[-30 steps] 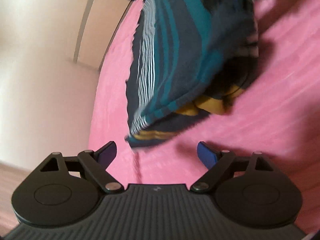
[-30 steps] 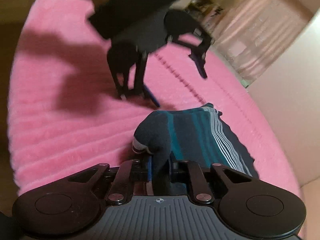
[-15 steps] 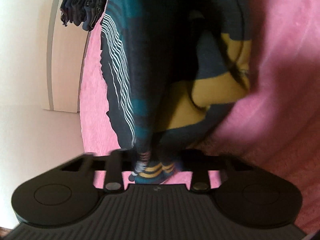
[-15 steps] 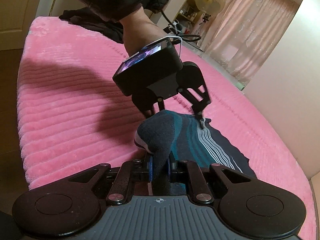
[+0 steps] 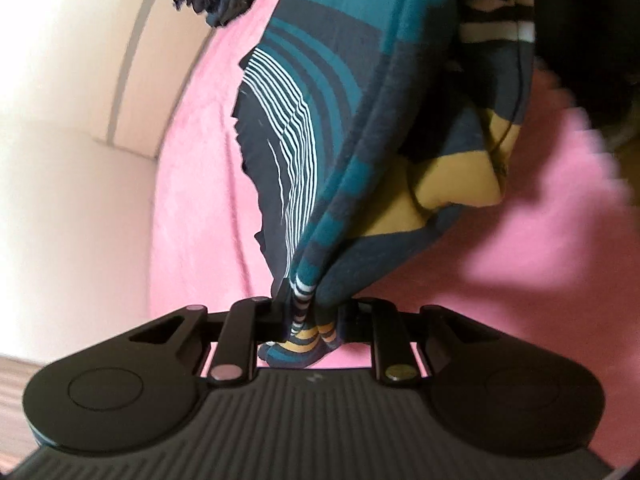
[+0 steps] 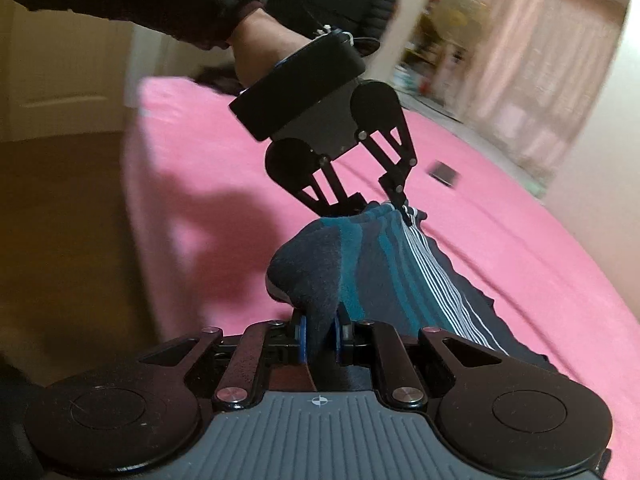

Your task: Fold clothes

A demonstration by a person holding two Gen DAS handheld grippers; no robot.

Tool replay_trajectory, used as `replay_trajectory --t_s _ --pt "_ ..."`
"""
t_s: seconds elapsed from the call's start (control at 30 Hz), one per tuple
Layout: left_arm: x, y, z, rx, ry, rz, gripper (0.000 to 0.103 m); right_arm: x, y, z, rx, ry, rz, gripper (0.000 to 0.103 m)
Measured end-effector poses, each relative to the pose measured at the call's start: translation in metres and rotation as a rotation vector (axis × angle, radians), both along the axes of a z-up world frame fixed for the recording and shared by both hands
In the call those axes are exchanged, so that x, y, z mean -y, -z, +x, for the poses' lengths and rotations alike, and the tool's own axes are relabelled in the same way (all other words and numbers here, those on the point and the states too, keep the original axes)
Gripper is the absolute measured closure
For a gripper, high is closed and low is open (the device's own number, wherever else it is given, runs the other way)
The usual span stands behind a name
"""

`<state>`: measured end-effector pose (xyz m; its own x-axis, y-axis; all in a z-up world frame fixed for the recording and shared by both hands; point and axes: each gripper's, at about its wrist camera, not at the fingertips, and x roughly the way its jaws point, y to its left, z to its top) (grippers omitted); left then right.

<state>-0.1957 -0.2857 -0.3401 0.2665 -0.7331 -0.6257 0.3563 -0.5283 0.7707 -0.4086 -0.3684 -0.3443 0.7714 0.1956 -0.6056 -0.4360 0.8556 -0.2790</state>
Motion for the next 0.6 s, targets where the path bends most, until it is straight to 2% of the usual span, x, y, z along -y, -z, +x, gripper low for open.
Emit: replay_trajectory --t_s 0.13,0.2,0.33,0.4,0.5,0.6 --pt "-0.027 -0.027 -0.016 0.013 -0.042 0.06 0.087 -0.021 -0.01 -0.018 0.029 -0.044 0.07 0.092" --pt "-0.016 -0.05 -0.02 0.013 -0.057 0.063 0.086 -0.016 -0.02 -0.026 0.067 -0.009 0.114 0.092" --pt "0.046 -0.107 -0.029 0.0 -0.037 0.039 0.086 0.018 -0.047 -0.048 0.174 0.144 0.235 0.092" --pt "0.089 -0.129 -0.039 -0.017 -0.017 0.066 0.085 0.045 -0.057 -0.062 0.228 0.249 0.306 0.092" --pt "0.153 -0.147 -0.058 -0.023 0.039 0.117 0.084 0.091 -0.057 -0.083 0.282 0.417 0.426 0.092" --pt "0.223 -0.145 -0.077 -0.054 0.072 0.194 0.083 0.142 -0.041 -0.1 0.296 0.573 0.575 0.092"
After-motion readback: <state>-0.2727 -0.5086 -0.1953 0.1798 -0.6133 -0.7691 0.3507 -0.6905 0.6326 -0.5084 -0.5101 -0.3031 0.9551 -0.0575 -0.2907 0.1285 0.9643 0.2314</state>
